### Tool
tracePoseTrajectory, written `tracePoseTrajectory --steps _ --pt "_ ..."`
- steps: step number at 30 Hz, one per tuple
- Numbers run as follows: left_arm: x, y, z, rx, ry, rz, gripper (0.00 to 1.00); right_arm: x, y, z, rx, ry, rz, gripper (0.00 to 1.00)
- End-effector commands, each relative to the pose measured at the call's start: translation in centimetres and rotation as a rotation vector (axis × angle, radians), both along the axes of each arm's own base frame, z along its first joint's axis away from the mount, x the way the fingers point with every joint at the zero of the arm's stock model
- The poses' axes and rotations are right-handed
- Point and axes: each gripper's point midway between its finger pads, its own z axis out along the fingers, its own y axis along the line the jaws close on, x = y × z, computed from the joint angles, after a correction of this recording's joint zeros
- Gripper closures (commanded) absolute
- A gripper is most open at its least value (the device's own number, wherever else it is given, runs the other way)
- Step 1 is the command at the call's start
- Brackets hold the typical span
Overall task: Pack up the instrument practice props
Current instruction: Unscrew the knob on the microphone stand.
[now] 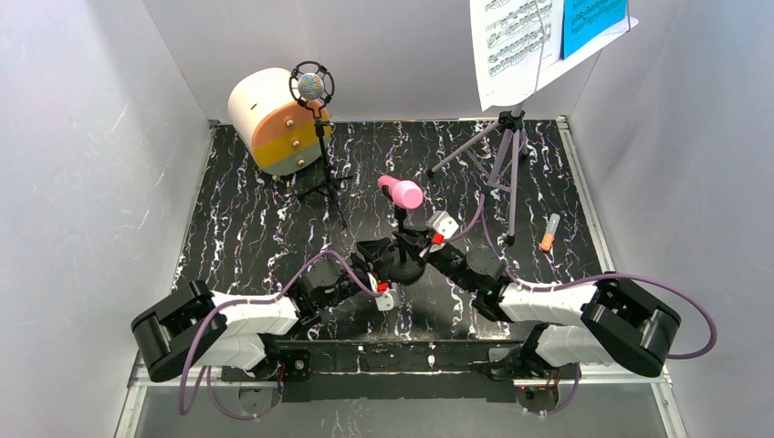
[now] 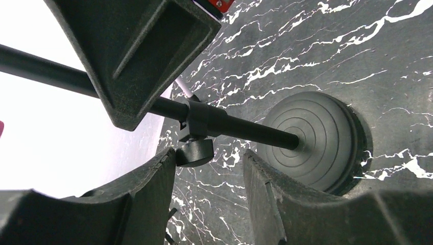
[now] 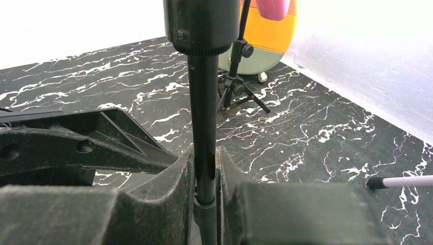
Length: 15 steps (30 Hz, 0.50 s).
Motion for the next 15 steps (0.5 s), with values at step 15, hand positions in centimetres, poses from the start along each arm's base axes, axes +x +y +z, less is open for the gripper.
tracePoseTrajectory --steps 15 --pt "1.12 -1.14 0.93 -0.022 -0.019 0.02 0.71 -1.16 0.21 -6.39 -0.176 0.122 0.044 0.99"
